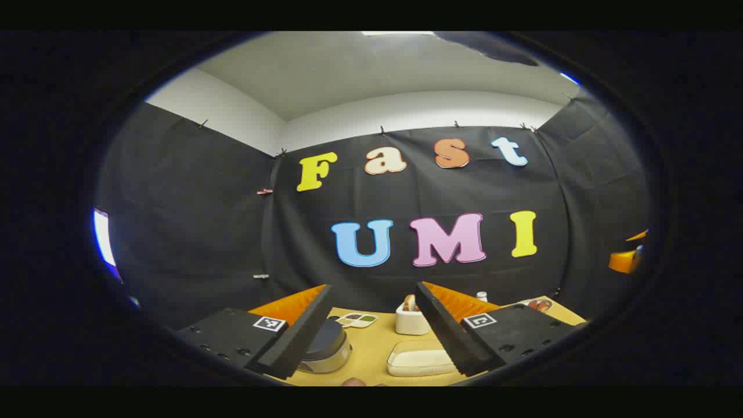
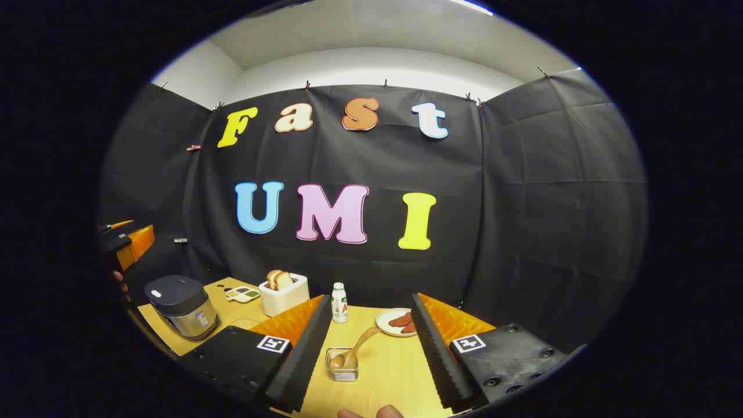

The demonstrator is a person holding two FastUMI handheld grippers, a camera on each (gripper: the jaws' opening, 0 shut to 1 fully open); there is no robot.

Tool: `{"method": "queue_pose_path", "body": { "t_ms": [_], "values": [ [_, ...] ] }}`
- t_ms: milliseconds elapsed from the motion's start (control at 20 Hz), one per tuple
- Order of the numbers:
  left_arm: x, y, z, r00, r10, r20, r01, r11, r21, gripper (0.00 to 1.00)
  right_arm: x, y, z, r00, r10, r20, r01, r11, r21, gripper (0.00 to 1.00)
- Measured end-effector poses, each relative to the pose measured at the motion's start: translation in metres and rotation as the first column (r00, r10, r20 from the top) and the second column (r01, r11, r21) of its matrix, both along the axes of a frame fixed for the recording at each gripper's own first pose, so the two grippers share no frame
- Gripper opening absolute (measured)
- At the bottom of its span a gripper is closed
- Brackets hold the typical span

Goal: Close the left gripper, press the button to open the rice cooker; take a wooden spoon from the chopstick holder with the right hand, scoop a spoonful of rice and pour it into the rice cooker, then put the wooden spoon back into the chopstick holder.

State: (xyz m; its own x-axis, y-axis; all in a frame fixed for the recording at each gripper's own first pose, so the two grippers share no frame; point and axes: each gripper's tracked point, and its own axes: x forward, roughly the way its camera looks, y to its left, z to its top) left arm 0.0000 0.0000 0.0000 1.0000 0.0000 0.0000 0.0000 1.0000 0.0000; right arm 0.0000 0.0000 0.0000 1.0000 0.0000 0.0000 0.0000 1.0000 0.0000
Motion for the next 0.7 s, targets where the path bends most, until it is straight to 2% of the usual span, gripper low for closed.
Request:
{"method": "queue_pose_path", "body": {
  "t_ms": [100,150,200,300,400,450,500,700],
  "values": [
    [0.003,-0.006,0.024,1.000,-0.007,0.021,0.008,1.000,-0.013,0.95,0.001,0.002,0.001,1.000,0.010,-0.010,-0.010,1.000,0.012,0.86],
    [0.004,-0.008,0.032,0.999,-0.013,0.033,0.014,1.000,-0.010,0.97,0.002,0.003,0.002,1.000,0.015,-0.013,-0.015,1.000,0.016,0.86],
    [0.007,-0.008,0.041,0.999,-0.016,0.037,0.016,1.000,0.010,0.99,0.003,0.004,0.004,1.000,0.018,-0.013,-0.018,1.000,0.019,0.86],
    [0.010,-0.016,0.051,0.998,-0.053,0.025,0.052,0.998,0.033,0.95,0.004,0.007,0.009,1.000,0.021,-0.013,-0.020,1.000,0.023,0.86],
    [0.016,-0.024,0.067,0.996,-0.084,0.002,0.084,0.995,-0.052,0.96,0.005,0.011,0.015,1.000,0.028,-0.011,-0.028,0.999,0.025,0.86],
    [0.020,-0.017,0.074,0.997,-0.079,-0.003,0.079,0.994,-0.077,0.99,0.005,0.013,0.019,1.000,0.030,-0.006,-0.030,0.999,0.023,0.86],
    [0.026,-0.009,0.082,0.998,-0.069,-0.004,0.069,0.995,-0.075,0.95,0.006,0.016,0.023,0.999,0.034,0.000,-0.034,0.999,0.022,0.86],
    [0.026,-0.004,0.083,0.997,-0.075,-0.010,0.075,0.997,-0.036,0.99,0.005,0.028,0.035,0.999,0.054,0.007,-0.054,0.998,0.025,0.86]
  ]
}}
